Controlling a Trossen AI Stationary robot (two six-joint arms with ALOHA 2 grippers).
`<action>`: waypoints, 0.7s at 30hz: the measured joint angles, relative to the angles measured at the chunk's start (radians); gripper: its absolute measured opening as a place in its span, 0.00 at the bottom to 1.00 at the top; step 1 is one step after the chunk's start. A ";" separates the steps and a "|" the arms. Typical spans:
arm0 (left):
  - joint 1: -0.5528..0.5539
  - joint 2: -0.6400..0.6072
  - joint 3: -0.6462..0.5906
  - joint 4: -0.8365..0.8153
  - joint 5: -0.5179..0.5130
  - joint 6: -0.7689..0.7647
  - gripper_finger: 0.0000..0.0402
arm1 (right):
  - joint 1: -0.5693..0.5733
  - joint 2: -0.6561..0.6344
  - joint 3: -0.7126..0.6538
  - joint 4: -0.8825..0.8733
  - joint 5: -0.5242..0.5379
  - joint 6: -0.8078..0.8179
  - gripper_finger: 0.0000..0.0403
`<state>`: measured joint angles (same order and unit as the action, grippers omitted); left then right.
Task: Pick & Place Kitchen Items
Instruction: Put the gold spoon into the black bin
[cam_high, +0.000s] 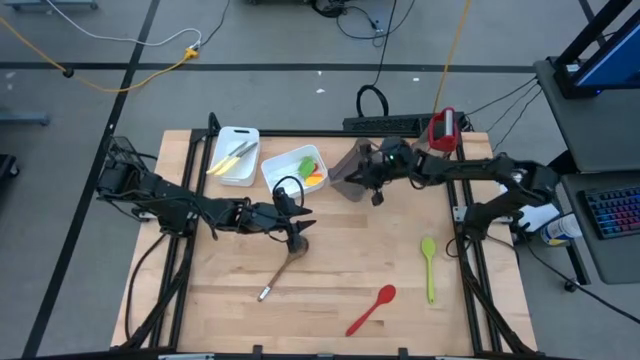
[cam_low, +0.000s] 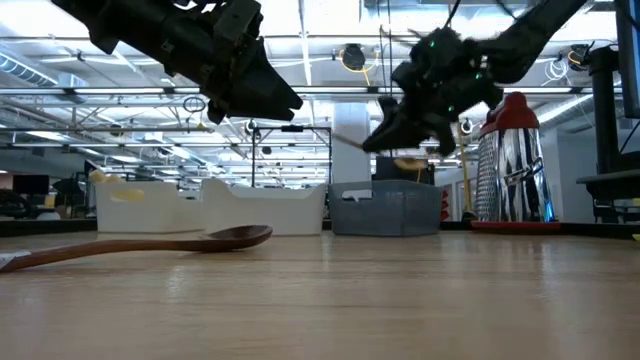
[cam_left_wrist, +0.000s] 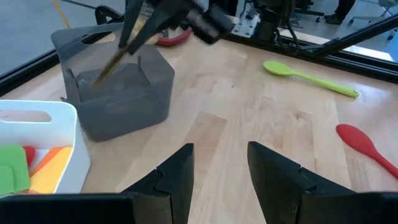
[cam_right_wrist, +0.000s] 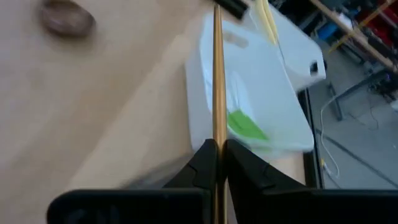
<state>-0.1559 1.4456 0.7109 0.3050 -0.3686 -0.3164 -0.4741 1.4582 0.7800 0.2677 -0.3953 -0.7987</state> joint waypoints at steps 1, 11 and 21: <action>0.002 0.000 0.000 0.000 -0.001 0.000 0.38 | -0.017 0.019 0.000 0.020 -0.003 0.000 0.04; 0.018 0.000 0.000 -0.011 0.000 0.009 0.38 | -0.155 0.117 -0.001 0.045 -0.076 0.030 0.04; 0.026 0.000 0.000 -0.016 0.000 0.010 0.38 | -0.216 0.209 -0.001 0.032 -0.079 0.027 0.04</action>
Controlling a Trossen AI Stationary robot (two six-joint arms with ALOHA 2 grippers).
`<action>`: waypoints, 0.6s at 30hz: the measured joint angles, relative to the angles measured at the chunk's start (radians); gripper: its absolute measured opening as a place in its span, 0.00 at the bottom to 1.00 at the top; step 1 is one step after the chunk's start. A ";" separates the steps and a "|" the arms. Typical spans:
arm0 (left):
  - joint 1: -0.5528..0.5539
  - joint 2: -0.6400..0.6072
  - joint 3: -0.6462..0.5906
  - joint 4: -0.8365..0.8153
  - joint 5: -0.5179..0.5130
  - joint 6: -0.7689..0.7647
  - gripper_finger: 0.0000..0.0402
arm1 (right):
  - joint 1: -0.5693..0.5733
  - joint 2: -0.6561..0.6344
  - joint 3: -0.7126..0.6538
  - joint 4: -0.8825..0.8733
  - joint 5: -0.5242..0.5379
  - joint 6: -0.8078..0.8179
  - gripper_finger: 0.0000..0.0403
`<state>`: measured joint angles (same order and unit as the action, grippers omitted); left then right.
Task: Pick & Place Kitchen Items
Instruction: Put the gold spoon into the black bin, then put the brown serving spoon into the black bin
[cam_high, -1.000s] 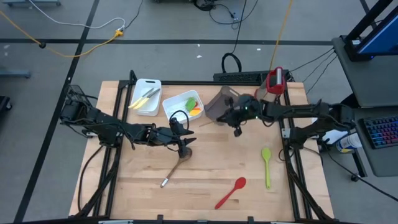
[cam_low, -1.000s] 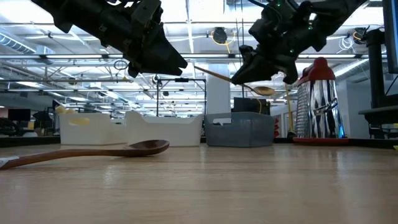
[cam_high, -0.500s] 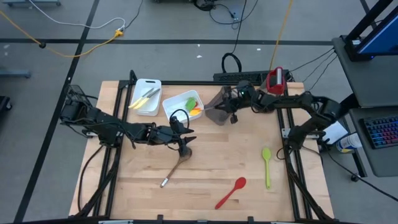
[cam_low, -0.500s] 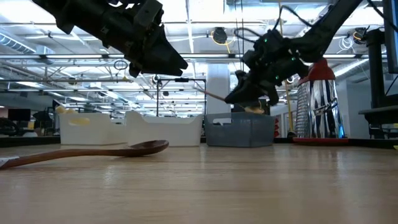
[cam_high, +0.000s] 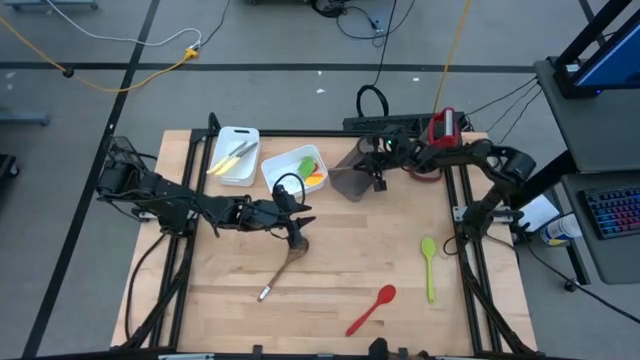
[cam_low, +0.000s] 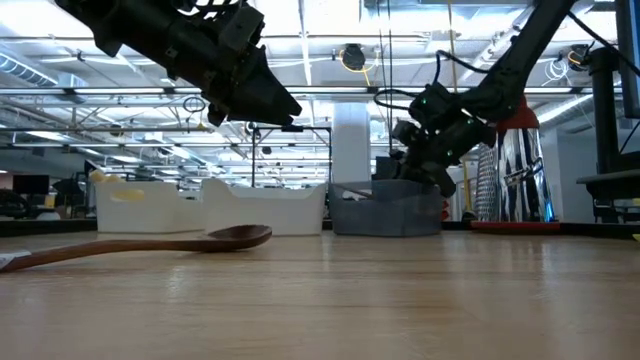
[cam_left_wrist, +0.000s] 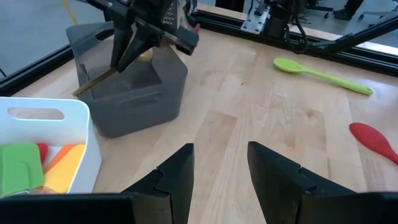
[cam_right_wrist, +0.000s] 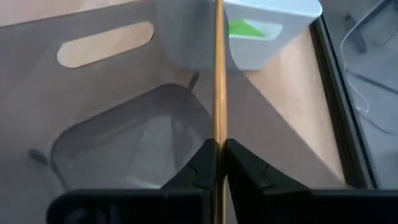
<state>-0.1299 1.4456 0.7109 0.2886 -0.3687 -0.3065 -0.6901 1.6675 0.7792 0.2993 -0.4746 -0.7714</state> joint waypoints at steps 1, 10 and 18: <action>0.000 0.000 0.000 0.000 0.000 0.000 0.38 | 0.000 0.009 0.000 0.008 0.002 -0.001 0.04; 0.000 0.000 0.000 -0.001 0.000 0.014 0.38 | 0.003 0.029 0.002 0.043 0.002 0.053 0.09; 0.000 0.000 0.000 -0.001 0.000 0.016 0.38 | 0.004 0.023 0.001 0.039 0.003 0.091 0.22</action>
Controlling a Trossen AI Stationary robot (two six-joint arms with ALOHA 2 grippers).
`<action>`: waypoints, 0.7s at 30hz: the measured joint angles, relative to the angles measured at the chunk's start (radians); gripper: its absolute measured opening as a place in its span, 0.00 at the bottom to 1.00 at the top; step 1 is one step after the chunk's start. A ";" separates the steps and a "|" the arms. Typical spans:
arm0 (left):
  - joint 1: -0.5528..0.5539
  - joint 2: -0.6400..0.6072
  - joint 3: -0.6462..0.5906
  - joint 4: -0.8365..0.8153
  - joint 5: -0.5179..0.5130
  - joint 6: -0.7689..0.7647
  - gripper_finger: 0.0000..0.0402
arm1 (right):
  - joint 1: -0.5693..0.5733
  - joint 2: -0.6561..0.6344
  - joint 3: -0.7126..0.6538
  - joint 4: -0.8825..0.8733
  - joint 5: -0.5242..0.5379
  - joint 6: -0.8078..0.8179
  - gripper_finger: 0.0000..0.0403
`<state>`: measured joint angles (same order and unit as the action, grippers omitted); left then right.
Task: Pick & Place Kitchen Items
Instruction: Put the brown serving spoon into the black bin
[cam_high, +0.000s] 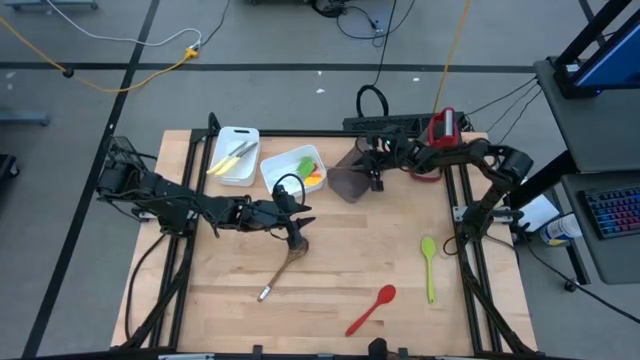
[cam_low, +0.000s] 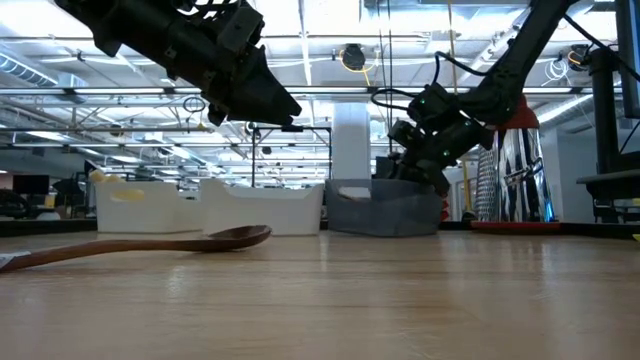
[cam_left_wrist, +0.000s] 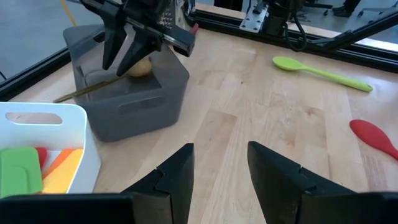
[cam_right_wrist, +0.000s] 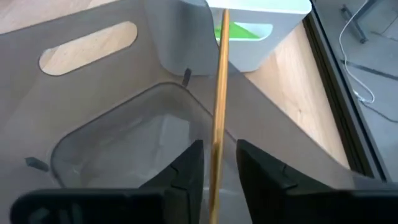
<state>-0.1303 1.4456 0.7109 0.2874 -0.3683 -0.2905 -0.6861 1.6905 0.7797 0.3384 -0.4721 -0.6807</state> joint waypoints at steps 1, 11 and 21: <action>0.000 0.000 0.000 0.000 0.000 0.000 0.38 | 0.000 -0.005 -0.001 -0.003 0.002 0.011 0.23; 0.000 0.000 0.000 -0.001 0.000 -0.008 0.38 | 0.046 -0.128 -0.003 -0.024 0.002 0.067 0.27; -0.016 0.000 0.000 -0.008 0.002 -0.073 0.38 | 0.172 -0.252 -0.002 -0.067 0.000 0.174 0.30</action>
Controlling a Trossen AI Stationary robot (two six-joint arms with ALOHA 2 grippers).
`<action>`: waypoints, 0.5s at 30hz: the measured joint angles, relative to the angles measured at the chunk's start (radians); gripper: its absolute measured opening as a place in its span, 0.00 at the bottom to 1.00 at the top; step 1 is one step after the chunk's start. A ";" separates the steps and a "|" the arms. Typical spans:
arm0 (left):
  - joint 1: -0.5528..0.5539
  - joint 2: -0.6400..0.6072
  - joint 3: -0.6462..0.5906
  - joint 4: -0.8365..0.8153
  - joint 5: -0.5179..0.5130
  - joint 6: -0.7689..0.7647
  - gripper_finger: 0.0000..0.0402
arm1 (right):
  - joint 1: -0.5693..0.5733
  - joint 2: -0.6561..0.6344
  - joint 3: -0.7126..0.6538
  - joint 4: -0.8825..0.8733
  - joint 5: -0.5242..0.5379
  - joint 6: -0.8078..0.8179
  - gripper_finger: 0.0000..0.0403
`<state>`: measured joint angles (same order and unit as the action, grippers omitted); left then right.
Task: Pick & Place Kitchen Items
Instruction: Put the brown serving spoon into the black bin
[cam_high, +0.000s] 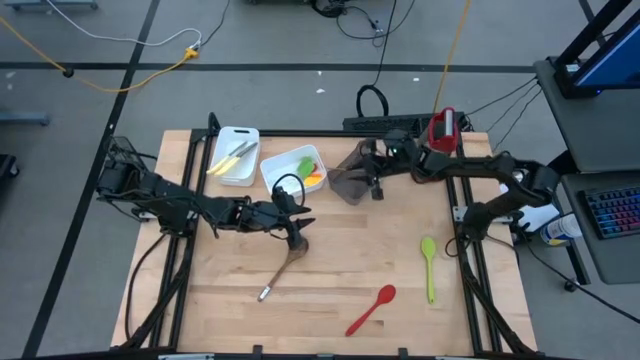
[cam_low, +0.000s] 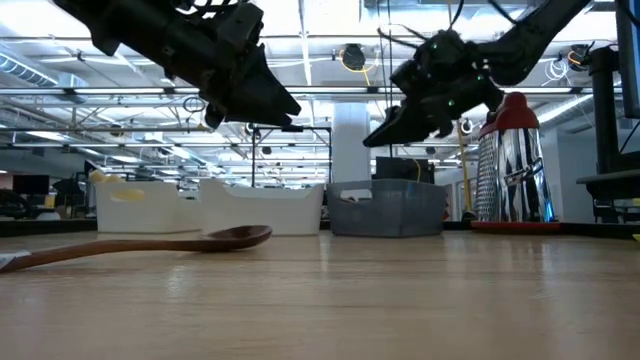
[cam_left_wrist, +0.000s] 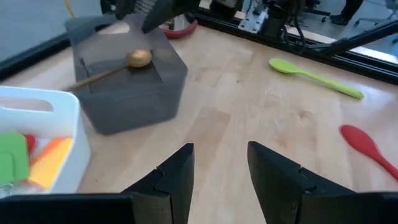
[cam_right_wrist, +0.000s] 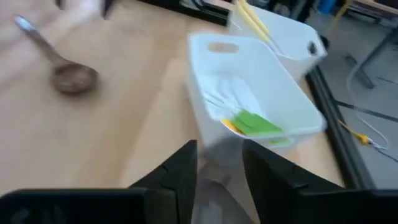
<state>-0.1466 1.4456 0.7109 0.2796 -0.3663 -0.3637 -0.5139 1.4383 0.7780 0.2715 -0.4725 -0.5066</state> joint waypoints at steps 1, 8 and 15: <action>-0.006 0.000 0.000 -0.004 0.001 -0.011 0.38 | 0.019 -0.008 0.000 -0.010 0.000 0.012 0.32; -0.074 0.000 0.000 -0.090 0.003 -0.116 0.38 | 0.166 -0.034 0.000 -0.044 0.000 0.133 0.43; -0.176 0.000 0.000 -0.263 0.003 -0.325 0.38 | 0.308 -0.034 0.000 -0.047 0.000 0.209 0.46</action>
<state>-0.3222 1.4456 0.7109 0.0164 -0.3631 -0.6886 -0.2063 1.4040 0.7780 0.2241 -0.4728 -0.2971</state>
